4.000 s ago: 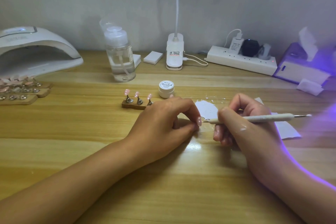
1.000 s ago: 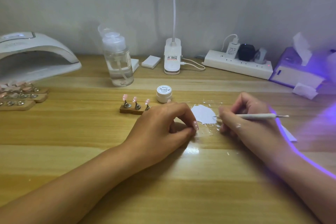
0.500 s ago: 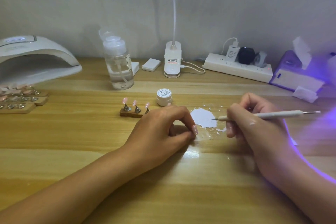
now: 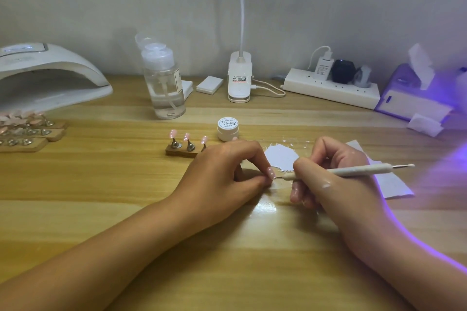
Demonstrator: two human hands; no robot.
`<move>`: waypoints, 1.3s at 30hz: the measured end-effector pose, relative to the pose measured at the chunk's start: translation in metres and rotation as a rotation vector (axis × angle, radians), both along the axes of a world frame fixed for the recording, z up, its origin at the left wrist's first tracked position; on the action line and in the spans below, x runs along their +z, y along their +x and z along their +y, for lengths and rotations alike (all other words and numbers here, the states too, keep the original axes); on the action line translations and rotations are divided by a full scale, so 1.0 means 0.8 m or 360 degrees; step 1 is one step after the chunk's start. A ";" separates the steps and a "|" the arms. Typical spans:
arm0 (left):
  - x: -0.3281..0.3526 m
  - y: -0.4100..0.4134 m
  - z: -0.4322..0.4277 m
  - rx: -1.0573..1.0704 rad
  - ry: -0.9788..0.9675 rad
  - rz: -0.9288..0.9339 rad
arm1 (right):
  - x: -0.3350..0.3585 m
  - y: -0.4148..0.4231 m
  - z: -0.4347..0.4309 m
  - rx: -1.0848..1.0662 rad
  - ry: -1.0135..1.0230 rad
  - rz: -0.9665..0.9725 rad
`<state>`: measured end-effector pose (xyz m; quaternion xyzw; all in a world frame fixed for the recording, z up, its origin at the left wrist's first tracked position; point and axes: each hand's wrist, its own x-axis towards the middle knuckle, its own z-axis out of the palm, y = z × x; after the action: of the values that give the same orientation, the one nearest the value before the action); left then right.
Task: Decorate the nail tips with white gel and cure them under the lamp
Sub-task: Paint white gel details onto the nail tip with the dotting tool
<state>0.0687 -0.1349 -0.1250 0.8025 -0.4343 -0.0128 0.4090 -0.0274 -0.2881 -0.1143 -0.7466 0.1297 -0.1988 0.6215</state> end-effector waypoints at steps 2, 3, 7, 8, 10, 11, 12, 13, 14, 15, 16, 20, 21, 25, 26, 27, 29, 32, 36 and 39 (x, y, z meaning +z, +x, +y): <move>0.000 0.000 0.000 -0.0002 -0.0001 0.0001 | 0.000 0.000 0.000 -0.0002 0.0010 -0.0002; -0.001 0.000 0.000 -0.0003 -0.0003 0.0000 | 0.000 0.000 0.000 -0.0001 0.0013 -0.0001; -0.001 0.001 0.001 -0.0006 -0.0001 -0.0002 | 0.001 0.000 0.001 0.0023 0.0029 0.0006; -0.001 0.001 0.001 -0.0006 -0.0001 -0.0003 | 0.000 0.000 0.001 0.0019 0.0026 0.0000; -0.001 0.001 0.000 -0.0005 -0.0002 -0.0004 | -0.001 0.001 0.000 0.0006 0.0024 -0.0008; -0.001 0.001 0.000 -0.0005 -0.0003 -0.0007 | 0.000 0.000 0.001 0.0005 0.0033 -0.0006; -0.001 0.001 0.000 -0.0004 -0.0001 -0.0010 | 0.000 0.000 0.001 0.0005 0.0043 0.0001; -0.001 0.001 0.000 -0.0003 0.0002 -0.0013 | 0.000 0.000 0.000 0.0007 0.0049 0.0005; 0.000 0.001 0.000 -0.0003 0.0005 -0.0015 | 0.000 0.000 0.000 0.0012 0.0050 0.0006; 0.000 0.000 0.001 -0.0004 0.0005 -0.0013 | 0.000 0.000 0.000 0.0014 0.0051 0.0006; 0.000 0.000 0.001 -0.0007 0.0004 -0.0011 | 0.000 0.000 0.000 0.0012 0.0050 0.0005; 0.000 0.000 0.000 -0.0005 0.0004 -0.0012 | 0.001 0.000 0.001 0.0024 0.0064 -0.0007; 0.000 0.000 0.000 -0.0006 0.0004 -0.0009 | 0.001 0.000 0.001 0.0017 0.0068 -0.0025; 0.000 -0.001 0.001 -0.0012 0.0002 -0.0005 | 0.001 -0.002 -0.001 -0.0034 0.0156 -0.0086; 0.000 -0.001 0.001 -0.0011 0.0003 -0.0015 | 0.001 -0.002 -0.001 -0.0022 0.0151 -0.0082; 0.000 -0.001 0.001 -0.0009 0.0005 -0.0030 | 0.001 -0.002 0.000 -0.0006 0.0141 -0.0075; 0.000 -0.001 0.001 -0.0008 0.0007 -0.0054 | 0.001 -0.002 0.000 0.0013 0.0121 -0.0064; -0.001 0.000 0.000 -0.0002 0.0009 -0.0060 | 0.001 -0.002 0.001 0.0013 0.0117 -0.0059; -0.001 0.000 0.000 -0.0004 0.0007 -0.0064 | 0.001 -0.002 0.002 0.0011 0.0118 -0.0057; -0.002 0.001 0.000 0.0000 0.0006 -0.0068 | 0.002 -0.001 0.003 0.0012 0.0124 -0.0061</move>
<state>0.0693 -0.1351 -0.1265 0.8032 -0.4430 0.0035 0.3981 -0.0285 -0.2854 -0.1128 -0.7183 0.1228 -0.2055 0.6532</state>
